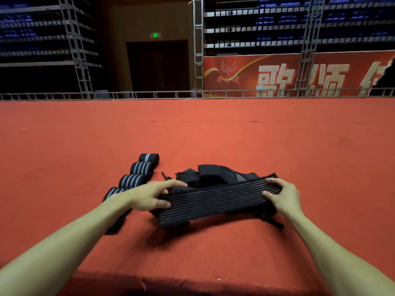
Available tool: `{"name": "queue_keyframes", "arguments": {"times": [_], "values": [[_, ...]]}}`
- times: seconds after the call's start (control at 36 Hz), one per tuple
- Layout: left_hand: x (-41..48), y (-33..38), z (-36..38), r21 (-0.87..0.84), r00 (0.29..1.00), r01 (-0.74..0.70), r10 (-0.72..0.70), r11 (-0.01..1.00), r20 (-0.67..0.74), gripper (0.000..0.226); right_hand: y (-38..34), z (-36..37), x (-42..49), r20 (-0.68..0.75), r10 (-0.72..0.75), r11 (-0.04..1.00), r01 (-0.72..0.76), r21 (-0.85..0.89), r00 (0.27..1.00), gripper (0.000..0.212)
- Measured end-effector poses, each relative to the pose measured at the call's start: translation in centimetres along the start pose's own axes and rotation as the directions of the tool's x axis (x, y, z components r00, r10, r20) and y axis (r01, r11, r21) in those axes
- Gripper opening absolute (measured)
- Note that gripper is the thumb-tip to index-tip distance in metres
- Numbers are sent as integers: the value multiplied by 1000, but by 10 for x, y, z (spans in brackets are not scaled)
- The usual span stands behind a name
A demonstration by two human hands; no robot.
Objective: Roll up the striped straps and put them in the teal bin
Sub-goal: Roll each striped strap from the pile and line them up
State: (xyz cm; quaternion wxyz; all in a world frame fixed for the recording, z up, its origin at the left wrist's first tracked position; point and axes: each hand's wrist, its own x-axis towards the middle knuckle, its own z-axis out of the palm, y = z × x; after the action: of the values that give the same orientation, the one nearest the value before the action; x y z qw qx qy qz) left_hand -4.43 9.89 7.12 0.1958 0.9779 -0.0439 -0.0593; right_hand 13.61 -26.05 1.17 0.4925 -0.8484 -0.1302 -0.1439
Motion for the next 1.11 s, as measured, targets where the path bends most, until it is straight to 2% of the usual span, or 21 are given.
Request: {"name": "queue_keyframes", "arguments": {"times": [0.08, 0.14, 0.19, 0.25, 0.28, 0.33, 0.36, 0.44, 0.64, 0.78, 0.86, 1.03, 1.11], "values": [[-3, 3, 7, 9, 1000, 1, -1, 1000, -14, 63, 2, 1, -1, -13, -35, 995, 34, -95, 999, 47], [-4, 7, 10, -1, 1000, -13, 13, 1000, -15, 65, -7, 4, -2, -64, -54, 972, 38, -232, 997, 48], [-3, 11, 11, 5, 999, -33, 33, 999, -33, 65, -28, 10, -8, -79, -172, 950, 144, -277, 982, 46], [2, 14, 12, 20, 997, -48, 49, 999, -52, 65, -54, 20, -17, 61, -355, 931, 359, -73, 933, 39], [4, 17, 12, 20, 997, -51, 52, 999, -53, 65, -69, 26, -25, 171, -394, 919, 388, 71, 903, 37], [8, 26, 14, 28, 994, -87, 88, 996, -57, 63, -93, 38, -44, 371, -404, 911, 329, 250, 836, 37], [10, 32, 13, 22, 991, -115, 116, 993, -68, 62, -100, 46, -51, 426, -414, 905, 310, 293, 805, 36], [12, 43, 13, -28, 974, -190, 185, 981, -132, 61, -106, 67, -63, 466, -481, 873, 354, 337, 743, 28], [4, 51, 11, -94, 961, -223, 202, 970, -191, 63, -112, 82, -73, 515, -481, 875, 354, 330, 710, 19], [3, 37, 13, -73, 975, -201, 192, 977, -115, 70, -116, 82, -68, 512, -480, 876, 364, 316, 712, 36], [1, 30, 16, -54, 982, -180, 176, 982, -71, 68, -116, 80, -65, 526, -478, 878, 362, 313, 703, 39], [2, 30, 23, -139, 967, -213, 189, 967, -171, 51, -126, 83, -74, 613, -524, 845, 451, 288, 591, 26], [2, 30, 22, -130, 973, -205, 188, 970, -132, 52, -131, 83, -74, 648, -511, 839, 491, 233, 565, 17]]}}
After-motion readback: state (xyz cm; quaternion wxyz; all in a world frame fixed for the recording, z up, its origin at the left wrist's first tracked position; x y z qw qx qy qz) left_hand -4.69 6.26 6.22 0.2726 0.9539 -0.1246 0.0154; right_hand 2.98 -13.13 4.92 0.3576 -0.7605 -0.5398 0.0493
